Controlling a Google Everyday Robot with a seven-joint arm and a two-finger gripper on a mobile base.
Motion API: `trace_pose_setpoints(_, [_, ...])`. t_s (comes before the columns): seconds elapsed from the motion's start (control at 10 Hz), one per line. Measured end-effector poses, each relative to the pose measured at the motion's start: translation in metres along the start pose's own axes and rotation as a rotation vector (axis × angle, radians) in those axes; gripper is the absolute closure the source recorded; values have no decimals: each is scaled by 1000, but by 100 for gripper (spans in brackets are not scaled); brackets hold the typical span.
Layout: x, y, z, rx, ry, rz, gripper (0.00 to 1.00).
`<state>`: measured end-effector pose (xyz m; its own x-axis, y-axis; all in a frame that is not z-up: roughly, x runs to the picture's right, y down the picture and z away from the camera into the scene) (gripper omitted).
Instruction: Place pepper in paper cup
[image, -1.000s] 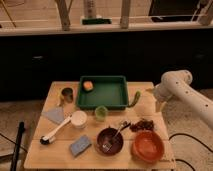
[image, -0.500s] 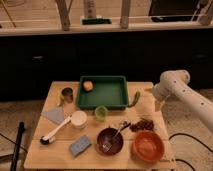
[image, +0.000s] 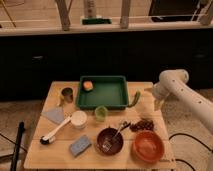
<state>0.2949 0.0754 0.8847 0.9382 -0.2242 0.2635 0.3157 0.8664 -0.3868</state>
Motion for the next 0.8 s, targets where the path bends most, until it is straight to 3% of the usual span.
trace_pose_setpoints(0.5, [-24,-23,9,-8,-22,-106,20])
trace_pose_setpoints(0.8, [-32,-32,19,-33,-32,-158,20])
